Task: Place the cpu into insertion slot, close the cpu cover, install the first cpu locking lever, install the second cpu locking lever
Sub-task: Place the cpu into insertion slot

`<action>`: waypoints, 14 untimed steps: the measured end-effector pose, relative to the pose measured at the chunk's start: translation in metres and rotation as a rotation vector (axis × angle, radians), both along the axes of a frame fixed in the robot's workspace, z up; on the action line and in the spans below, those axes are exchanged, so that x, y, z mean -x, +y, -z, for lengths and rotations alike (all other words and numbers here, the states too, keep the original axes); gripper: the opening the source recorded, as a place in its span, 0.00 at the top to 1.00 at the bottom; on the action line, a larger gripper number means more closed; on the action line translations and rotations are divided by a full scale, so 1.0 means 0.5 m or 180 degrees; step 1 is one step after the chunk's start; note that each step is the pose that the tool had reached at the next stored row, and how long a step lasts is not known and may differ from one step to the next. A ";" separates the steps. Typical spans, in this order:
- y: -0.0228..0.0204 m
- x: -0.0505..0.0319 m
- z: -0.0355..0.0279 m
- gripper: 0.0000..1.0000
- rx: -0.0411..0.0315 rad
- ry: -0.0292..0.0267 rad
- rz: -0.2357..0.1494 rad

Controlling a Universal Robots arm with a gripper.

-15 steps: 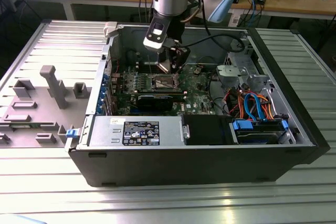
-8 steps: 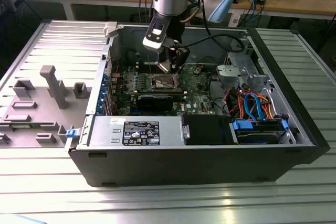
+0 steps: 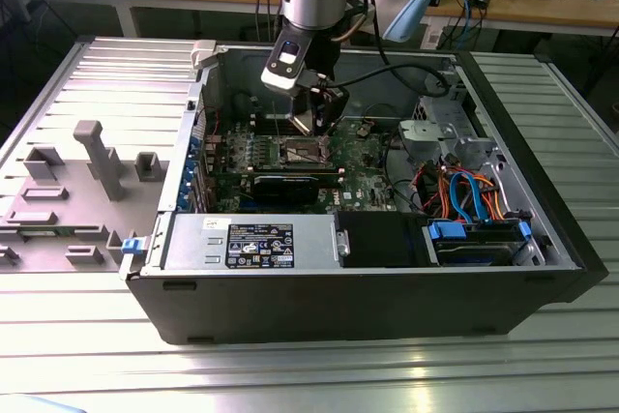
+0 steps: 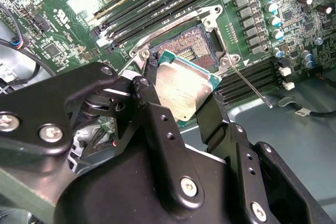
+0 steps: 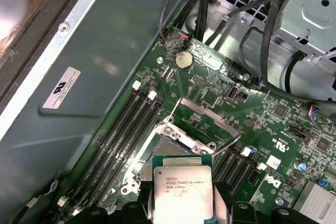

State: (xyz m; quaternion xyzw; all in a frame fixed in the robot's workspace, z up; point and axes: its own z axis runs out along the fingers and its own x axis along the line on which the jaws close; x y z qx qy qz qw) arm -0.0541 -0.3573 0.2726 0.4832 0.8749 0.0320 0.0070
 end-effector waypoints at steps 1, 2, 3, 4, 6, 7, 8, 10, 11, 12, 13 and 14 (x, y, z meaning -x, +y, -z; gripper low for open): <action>0.0000 0.000 0.000 0.45 0.0000 0.0000 0.0007; 0.0000 0.000 0.000 0.45 0.0000 0.0000 0.0016; 0.0000 0.000 0.000 0.45 0.0000 0.0000 0.0024; 0.0000 0.000 0.000 0.45 0.0000 0.0000 0.0038; 0.0000 0.000 0.000 0.45 0.0000 0.0000 0.0054; 0.0000 0.000 0.000 0.45 0.0000 0.0000 0.0066; 0.0000 0.000 0.000 0.45 0.0000 0.0000 0.0082; 0.0000 0.000 0.000 0.45 0.0000 0.0000 0.0112; 0.0000 0.000 0.000 0.45 0.0000 0.0000 0.0125; 0.0000 0.000 0.000 0.45 0.0000 0.0000 0.0143; 0.0000 0.000 0.000 0.45 0.0000 0.0000 0.0160; 0.0000 0.000 0.000 0.45 0.0000 0.0000 0.0170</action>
